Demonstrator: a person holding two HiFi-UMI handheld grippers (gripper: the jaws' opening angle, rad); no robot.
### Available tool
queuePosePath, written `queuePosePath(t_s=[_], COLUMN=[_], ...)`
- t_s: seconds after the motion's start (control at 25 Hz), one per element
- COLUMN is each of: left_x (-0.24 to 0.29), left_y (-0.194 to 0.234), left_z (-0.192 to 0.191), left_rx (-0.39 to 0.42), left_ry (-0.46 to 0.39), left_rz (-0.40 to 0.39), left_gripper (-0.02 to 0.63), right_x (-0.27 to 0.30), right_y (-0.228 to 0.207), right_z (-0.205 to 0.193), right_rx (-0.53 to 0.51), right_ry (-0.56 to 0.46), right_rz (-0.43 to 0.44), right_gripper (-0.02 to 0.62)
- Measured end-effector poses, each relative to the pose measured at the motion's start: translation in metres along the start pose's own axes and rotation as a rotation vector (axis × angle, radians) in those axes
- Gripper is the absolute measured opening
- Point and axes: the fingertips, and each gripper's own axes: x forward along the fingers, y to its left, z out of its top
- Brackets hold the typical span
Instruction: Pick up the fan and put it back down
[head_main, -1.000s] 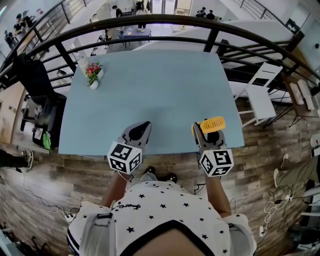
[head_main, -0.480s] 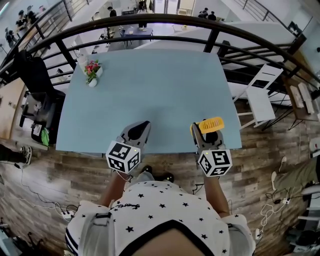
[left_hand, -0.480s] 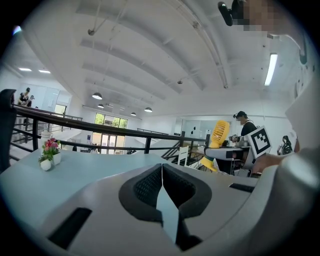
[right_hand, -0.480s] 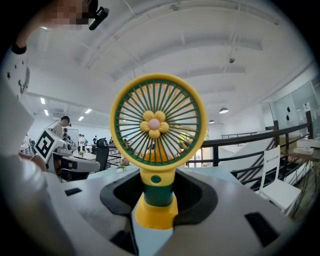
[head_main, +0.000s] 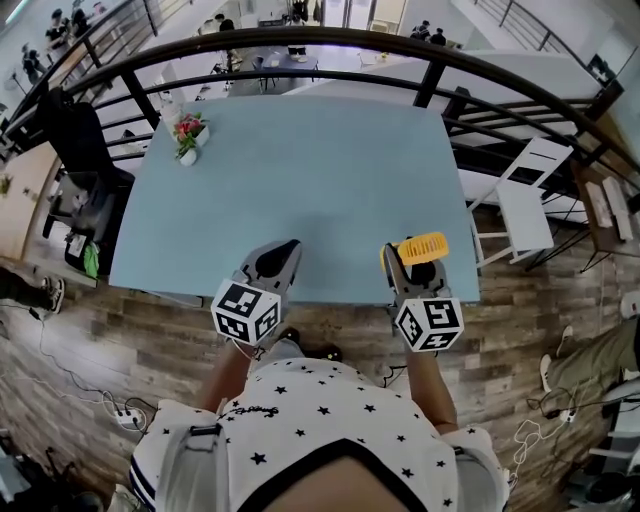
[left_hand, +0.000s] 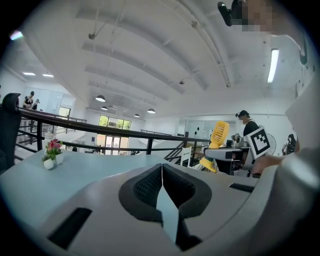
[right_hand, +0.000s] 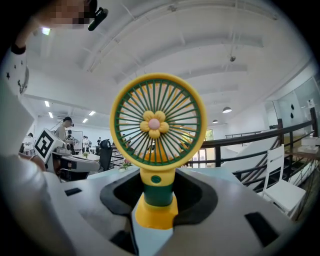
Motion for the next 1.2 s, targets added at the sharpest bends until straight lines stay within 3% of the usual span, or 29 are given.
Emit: queuePosePath(t_s=[0.56,1.2], left_x=[-0.016,-0.025], left_y=[-0.021,0.018], left_z=[-0.011,-0.01], left_rx=[0.007,-0.013], left_ry=[0.013,0.009], left_rz=[0.08,0.182], left_gripper=[0.029,0.029], right_x=[-0.006,0.054], right_y=[-0.002,0.009], right_z=[-0.01,-0.015], right_rx=[0.007,-0.013], right_ry=[-0.007,0.014], right_rz=[0.077,0.148], right_gripper=[0.172,0.172])
